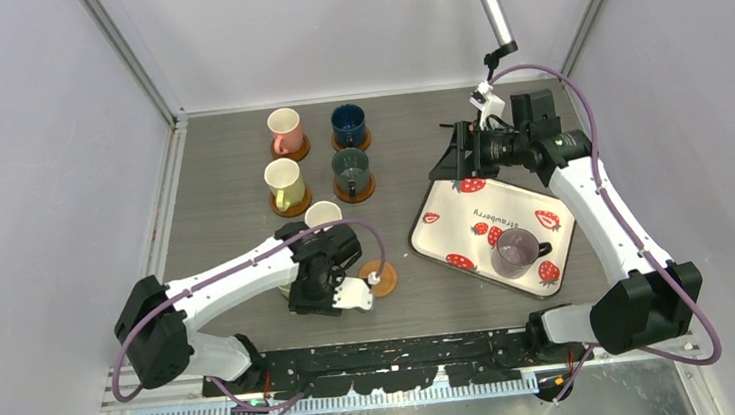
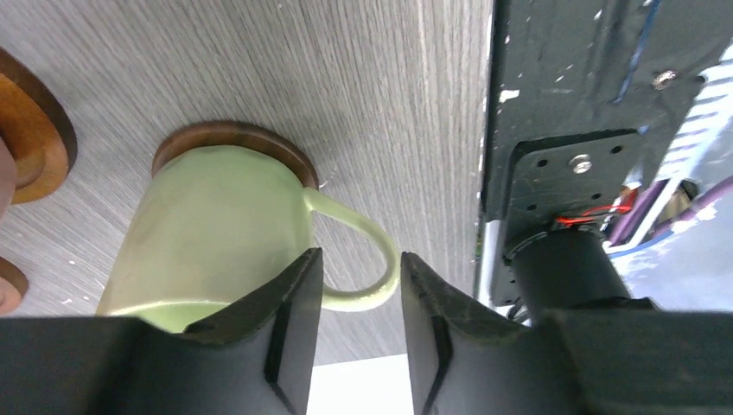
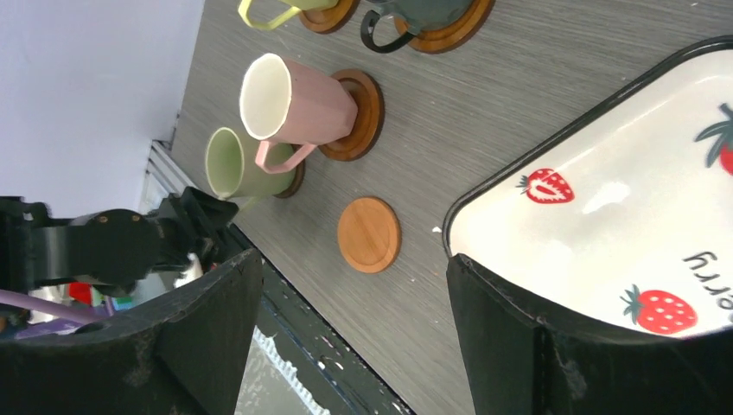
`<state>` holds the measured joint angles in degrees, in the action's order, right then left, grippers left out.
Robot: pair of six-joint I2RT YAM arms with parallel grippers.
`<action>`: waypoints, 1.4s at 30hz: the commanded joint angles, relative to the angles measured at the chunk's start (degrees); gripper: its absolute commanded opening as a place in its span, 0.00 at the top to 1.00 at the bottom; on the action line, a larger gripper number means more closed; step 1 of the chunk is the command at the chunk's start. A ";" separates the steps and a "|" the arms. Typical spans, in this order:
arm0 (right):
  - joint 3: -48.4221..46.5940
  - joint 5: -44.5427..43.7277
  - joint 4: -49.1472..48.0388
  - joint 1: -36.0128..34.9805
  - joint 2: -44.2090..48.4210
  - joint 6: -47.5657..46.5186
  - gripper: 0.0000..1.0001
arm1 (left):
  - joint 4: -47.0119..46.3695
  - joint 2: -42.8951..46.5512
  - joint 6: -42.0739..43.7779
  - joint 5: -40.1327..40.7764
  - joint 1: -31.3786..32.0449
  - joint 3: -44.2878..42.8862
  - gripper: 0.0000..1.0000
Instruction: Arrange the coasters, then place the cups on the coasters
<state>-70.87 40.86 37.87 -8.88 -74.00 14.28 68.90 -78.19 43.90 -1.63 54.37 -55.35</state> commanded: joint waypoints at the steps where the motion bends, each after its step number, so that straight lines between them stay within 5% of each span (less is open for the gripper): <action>1: -8.81 -2.61 8.57 0.26 -2.39 -7.71 0.18 | 4.09 2.68 -1.36 -6.08 0.04 -6.35 0.53; 12: -20.77 -12.73 39.14 7.80 -5.89 -42.32 0.17 | 0.96 6.02 -6.47 -14.54 -0.77 -11.77 0.10; 21: -16.85 -11.15 60.12 34.86 -7.99 -78.09 0.18 | -3.19 6.30 -9.34 -13.38 -1.46 -11.49 0.05; 33: 3.36 -20.74 55.05 40.56 0.04 -93.77 0.18 | -7.94 7.76 -9.02 -12.61 -1.81 -7.25 0.04; 42: 12.92 -24.36 41.32 31.90 1.10 -94.24 0.18 | -8.75 8.75 -9.67 -11.74 -1.86 -7.12 0.04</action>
<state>-61.41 18.90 85.17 25.98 -74.76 -77.10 62.04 -71.11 34.72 -13.93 52.75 -62.50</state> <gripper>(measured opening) 0.818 0.957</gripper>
